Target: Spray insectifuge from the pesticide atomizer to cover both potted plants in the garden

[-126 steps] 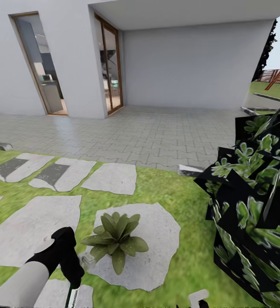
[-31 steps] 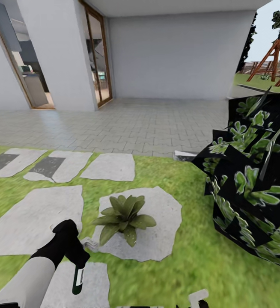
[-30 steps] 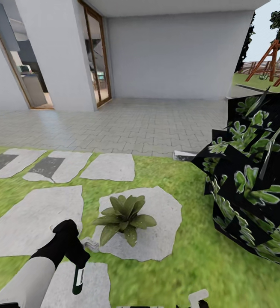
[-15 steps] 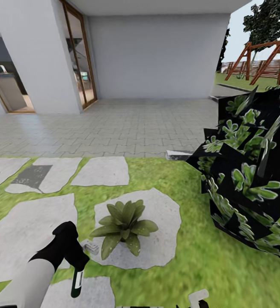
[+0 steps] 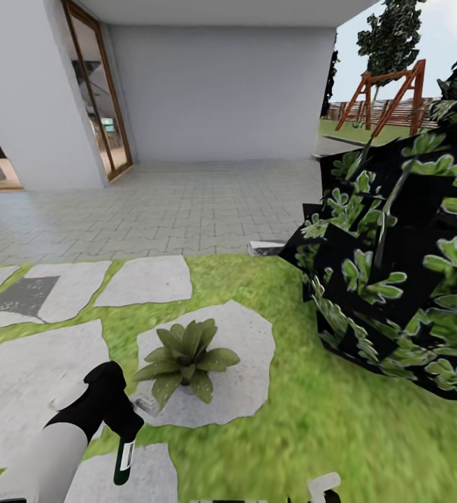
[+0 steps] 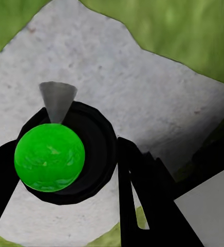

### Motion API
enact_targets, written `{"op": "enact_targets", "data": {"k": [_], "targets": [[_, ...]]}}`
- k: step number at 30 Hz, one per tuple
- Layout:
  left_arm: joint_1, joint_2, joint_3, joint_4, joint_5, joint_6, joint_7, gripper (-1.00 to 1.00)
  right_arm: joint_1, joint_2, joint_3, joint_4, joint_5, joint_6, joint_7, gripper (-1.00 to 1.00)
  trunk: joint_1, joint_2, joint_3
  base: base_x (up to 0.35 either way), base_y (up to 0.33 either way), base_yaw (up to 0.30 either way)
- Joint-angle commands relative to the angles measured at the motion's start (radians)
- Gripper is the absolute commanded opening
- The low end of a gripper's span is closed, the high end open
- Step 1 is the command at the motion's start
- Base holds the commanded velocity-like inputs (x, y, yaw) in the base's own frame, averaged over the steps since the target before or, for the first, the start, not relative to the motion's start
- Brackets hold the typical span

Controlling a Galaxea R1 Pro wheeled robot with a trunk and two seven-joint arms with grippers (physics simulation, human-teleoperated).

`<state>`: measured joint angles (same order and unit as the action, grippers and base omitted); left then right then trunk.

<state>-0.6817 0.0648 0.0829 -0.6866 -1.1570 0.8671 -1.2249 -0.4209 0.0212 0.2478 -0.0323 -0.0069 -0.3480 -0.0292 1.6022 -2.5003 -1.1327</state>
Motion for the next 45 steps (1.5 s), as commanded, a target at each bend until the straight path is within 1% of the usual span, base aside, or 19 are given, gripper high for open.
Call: {"op": "enact_targets", "data": {"k": [1,7,9,12,14,17,24,30,32,34,35,36,37,38,39,42,45], "targets": [[-0.001,0.0,0.004,-0.001,-0.009,0.007,-0.01,-1.0,-0.001,0.0,0.005,0.002,-0.001,-0.003,-0.003,1.0,-0.001,0.0,-0.001,-0.323,0.142,-0.264],[-0.005,0.002,0.004,-0.001,-0.009,0.011,-0.01,-1.0,-0.001,0.0,0.005,0.002,-0.001,-0.003,-0.003,1.0,-0.001,0.0,-0.001,-0.228,0.231,-0.264],[-0.012,0.011,0.006,-0.001,-0.009,0.013,-0.011,-1.0,-0.001,-0.001,0.004,0.002,-0.001,-0.003,-0.004,1.0,-0.001,0.0,-0.001,0.076,0.304,-0.18],[-0.014,0.013,0.006,-0.002,-0.009,0.011,-0.012,-1.0,-0.001,-0.002,0.004,0.001,-0.001,-0.003,-0.005,1.0,-0.001,0.0,-0.001,0.128,0.307,-0.055],[-0.028,0.028,0.006,-0.002,-0.007,0.008,-0.014,-1.0,-0.001,-0.005,0.004,0.002,-0.001,-0.003,-0.005,1.0,-0.001,0.0,-0.001,0.148,0.308,-0.01],[-0.062,0.039,0.006,-0.002,-0.006,0.009,-0.015,-1.0,-0.001,-0.008,0.005,0.002,-0.001,-0.003,-0.005,1.0,-0.001,0.0,-0.001,0.167,0.307,-0.003],[-0.072,0.036,0.005,0.002,-0.003,0.007,-0.016,-1.0,-0.001,-0.009,0.004,0.0,-0.001,-0.003,-0.005,1.0,-0.001,0.0,-0.001,0.094,0.319,0.0],[-0.063,0.029,-0.002,0.014,-0.003,0.005,-0.015,-1.0,-0.001,-0.009,0.004,0.0,-0.001,-0.002,-0.005,1.0,-0.001,0.0,-0.001,0.001,0.336,-0.247],[-0.061,0.03,-0.028,0.014,-0.002,0.005,-0.015,-1.0,-0.001,-0.009,0.004,0.0,-0.001,-0.002,-0.005,1.0,-0.001,0.0,-0.001,0.0,0.336,-0.27],[-0.06,0.031,-0.074,0.015,0.001,0.007,-0.016,-1.0,-0.001,-0.009,0.004,0.0,-0.001,-0.002,-0.005,1.0,-0.001,0.0,-0.001,0.009,0.336,-0.271],[-0.06,0.031,-0.083,0.015,0.002,0.008,-0.016,-1.0,-0.001,-0.009,0.004,0.0,-0.001,-0.002,-0.005,1.0,-0.001,0.0,-0.001,0.061,0.334,-0.272],[-0.059,0.03,-0.093,0.015,0.007,0.01,-0.029,-1.0,-0.001,-0.009,0.004,0.0,-0.001,-0.002,-0.005,1.0,-0.001,0.0,-0.001,0.201,0.276,-0.272],[-0.06,0.031,-0.093,0.015,0.008,0.01,-0.037,-1.0,-0.001,-0.009,0.004,0.0,-0.001,-0.002,-0.005,1.0,-0.001,0.0,-0.001,0.228,0.261,-0.272],[-0.06,0.031,-0.095,0.014,0.007,0.009,-0.064,-1.0,-0.001,-0.009,0.004,0.0,-0.001,-0.002,-0.005,1.0,-0.001,0.0,-0.001,0.28,0.203,-0.272],[-0.06,0.032,-0.096,0.013,0.007,0.008,-0.072,-1.0,-0.001,-0.009,0.004,0.0,-0.001,-0.002,-0.005,1.0,-0.001,0.0,-0.001,0.291,0.188,-0.272],[-0.059,0.031,-0.097,0.014,0.009,0.006,-0.079,-1.0,-0.001,-0.009,0.003,0.0,-0.002,-0.002,-0.005,1.0,-0.001,0.0,-0.001,0.283,0.144,-0.272],[-0.06,0.035,-0.096,0.015,0.011,0.005,-0.08,-1.0,-0.001,-0.011,0.002,0.0,-0.002,-0.002,-0.005,1.0,-0.001,0.0,-0.001,0.066,0.025,-0.272]]}}
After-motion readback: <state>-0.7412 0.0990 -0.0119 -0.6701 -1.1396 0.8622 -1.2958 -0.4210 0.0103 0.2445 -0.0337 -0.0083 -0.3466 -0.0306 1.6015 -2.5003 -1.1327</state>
